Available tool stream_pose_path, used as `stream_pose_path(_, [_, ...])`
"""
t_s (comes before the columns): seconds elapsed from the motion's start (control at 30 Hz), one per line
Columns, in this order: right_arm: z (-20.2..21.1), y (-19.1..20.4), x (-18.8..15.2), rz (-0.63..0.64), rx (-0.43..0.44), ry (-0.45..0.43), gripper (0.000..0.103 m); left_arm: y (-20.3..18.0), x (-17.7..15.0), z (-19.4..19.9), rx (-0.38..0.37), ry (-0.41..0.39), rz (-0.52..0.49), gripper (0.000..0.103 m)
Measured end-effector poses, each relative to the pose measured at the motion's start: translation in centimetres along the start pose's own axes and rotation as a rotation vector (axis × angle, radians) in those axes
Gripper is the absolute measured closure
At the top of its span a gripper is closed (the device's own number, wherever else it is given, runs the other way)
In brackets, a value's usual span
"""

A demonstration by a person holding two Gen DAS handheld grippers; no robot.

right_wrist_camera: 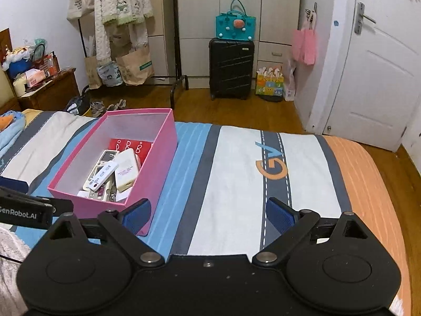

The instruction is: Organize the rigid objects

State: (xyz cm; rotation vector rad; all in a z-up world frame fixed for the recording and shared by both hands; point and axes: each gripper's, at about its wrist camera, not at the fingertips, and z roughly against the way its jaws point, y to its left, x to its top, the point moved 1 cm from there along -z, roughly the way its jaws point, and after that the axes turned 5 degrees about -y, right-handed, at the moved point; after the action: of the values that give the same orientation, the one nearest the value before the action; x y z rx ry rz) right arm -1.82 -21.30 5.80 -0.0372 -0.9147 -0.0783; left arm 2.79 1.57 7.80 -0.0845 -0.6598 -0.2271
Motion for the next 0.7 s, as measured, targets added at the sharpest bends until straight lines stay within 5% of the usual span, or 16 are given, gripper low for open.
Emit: stream_pose_path(0.7, [0.2, 1.7, -1.7, 0.027, -0.023, -0.009, 0.007, 0.3, -1.8, -0.5, 0.042, -0.007, -0.017, 0.007])
